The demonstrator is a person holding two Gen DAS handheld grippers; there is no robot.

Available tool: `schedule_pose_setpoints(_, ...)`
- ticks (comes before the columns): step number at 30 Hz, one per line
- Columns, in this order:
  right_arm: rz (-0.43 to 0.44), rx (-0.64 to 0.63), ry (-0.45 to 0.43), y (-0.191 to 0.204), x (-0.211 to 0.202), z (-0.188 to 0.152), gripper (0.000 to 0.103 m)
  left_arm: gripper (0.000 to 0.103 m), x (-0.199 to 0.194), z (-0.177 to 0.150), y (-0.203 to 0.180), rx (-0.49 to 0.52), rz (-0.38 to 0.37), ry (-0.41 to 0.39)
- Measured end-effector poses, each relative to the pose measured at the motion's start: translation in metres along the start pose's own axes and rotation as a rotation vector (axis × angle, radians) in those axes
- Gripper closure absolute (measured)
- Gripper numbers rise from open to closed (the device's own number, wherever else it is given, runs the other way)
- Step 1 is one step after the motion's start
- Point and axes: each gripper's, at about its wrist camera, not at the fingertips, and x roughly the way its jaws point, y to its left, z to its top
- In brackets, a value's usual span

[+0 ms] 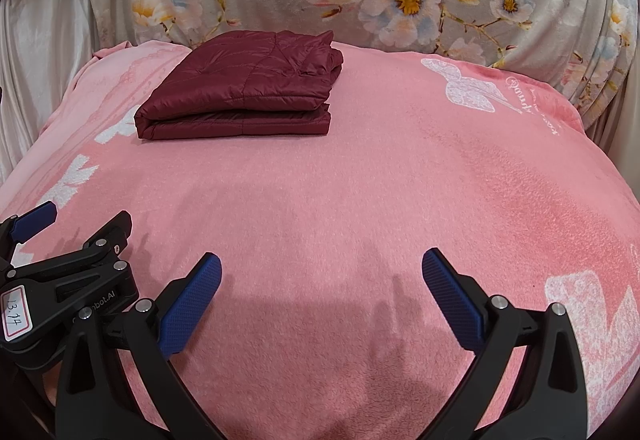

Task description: Fold large clothes

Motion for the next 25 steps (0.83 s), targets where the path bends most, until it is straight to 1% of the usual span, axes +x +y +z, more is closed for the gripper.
schedule_pose_setpoints(25,-0.002,-0.002,0.000,-0.0004,-0.0006,0.0006,0.005,0.016,-0.0006,0.0002,-0.0004,0.002,0.002,0.000)
